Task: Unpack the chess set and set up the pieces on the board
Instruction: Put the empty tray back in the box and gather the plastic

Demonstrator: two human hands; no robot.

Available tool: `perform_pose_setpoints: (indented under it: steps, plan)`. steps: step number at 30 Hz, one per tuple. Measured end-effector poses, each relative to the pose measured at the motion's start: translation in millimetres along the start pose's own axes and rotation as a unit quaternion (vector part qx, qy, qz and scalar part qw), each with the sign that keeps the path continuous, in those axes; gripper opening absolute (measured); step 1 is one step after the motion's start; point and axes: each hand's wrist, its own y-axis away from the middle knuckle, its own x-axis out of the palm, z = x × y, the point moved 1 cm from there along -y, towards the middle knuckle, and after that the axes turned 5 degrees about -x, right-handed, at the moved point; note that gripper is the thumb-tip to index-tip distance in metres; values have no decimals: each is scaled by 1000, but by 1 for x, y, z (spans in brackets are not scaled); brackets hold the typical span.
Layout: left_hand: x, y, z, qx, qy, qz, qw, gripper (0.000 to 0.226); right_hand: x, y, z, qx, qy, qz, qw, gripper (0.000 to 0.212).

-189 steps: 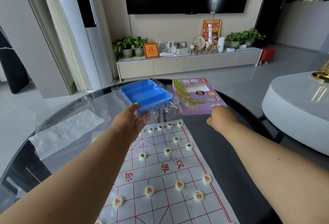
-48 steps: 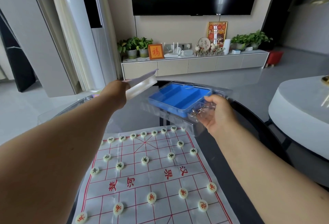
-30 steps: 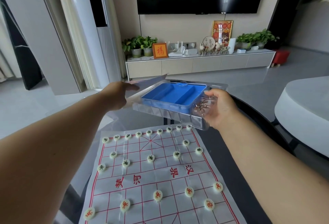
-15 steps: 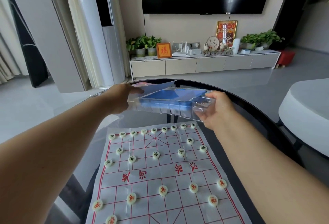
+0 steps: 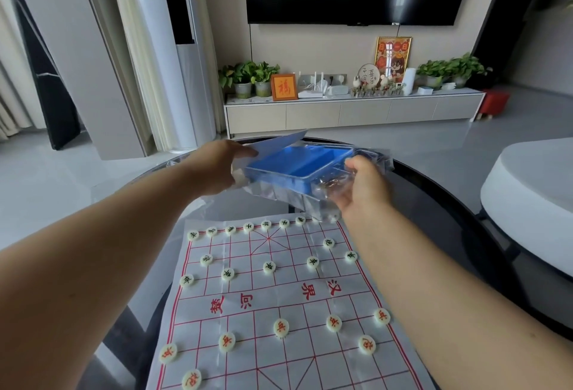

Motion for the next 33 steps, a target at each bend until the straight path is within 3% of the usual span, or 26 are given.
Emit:
perform_pose_setpoints:
  steps: [4,9,13,17,19,22,24,27,33]
  plan:
    - [2,3,-11,25,18,14,999,71,11,3,-10,35,24,37,998,11]
    - [-2,9,-20,52,69,39,995,75,18,-8,-28,66,214,140,965,43]
    - [-8,16,-17,50,130,57,989,75,19,-17,-43,51,303,142,941,54]
    - [-7,23,-13,72,129,52,988,73,13,-28,-37,-17,214,111,970,77]
    - [-7,26,-10,74,162,85,980,76,6,-35,-26,-70,176,118,975,86]
    - [-6,29,-10,74,177,141,971,85,3,-40,-15,-111,178,148,967,61]
    - [-5,29,-11,89,123,116,982,85,5,-40,-10,-104,135,150,974,42]
    - [-8,30,-13,97,111,12,989,70,7,-40,-7,-111,102,131,980,28]
    - [-1,35,-9,118,53,-151,980,49,14,-39,-15,-163,145,158,963,43]
